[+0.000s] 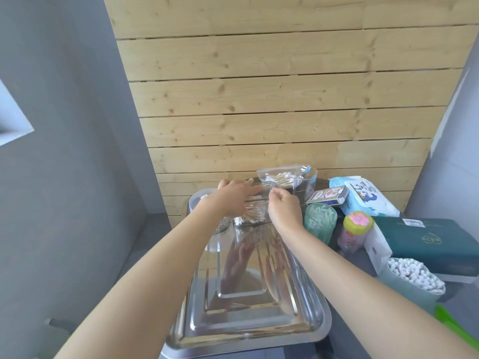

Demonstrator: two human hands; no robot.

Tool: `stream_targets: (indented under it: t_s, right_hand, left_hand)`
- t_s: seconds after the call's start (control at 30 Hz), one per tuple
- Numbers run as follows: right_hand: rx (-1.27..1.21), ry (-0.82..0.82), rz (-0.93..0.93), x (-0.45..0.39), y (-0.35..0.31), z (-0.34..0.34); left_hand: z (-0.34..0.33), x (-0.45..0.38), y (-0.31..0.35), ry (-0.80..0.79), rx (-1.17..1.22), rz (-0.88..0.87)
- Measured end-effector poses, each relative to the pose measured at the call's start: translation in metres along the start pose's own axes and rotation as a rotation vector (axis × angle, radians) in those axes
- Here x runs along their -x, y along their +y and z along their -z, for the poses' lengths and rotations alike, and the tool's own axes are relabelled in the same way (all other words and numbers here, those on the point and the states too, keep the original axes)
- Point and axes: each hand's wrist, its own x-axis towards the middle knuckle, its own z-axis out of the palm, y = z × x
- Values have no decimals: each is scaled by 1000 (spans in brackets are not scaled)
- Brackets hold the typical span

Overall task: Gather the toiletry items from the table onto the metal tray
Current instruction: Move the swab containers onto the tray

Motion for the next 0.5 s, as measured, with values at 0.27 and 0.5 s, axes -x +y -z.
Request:
stream_targets:
  t_s: [0.27, 0.5]
  right_hand:
    - [-23, -46, 55, 0, 0, -8]
    - [-5, -99, 72, 9, 3, -5]
  left_hand:
    - [-13, -10, -9, 118, 104, 53]
    - [-29, -3, -1, 160, 100, 82]
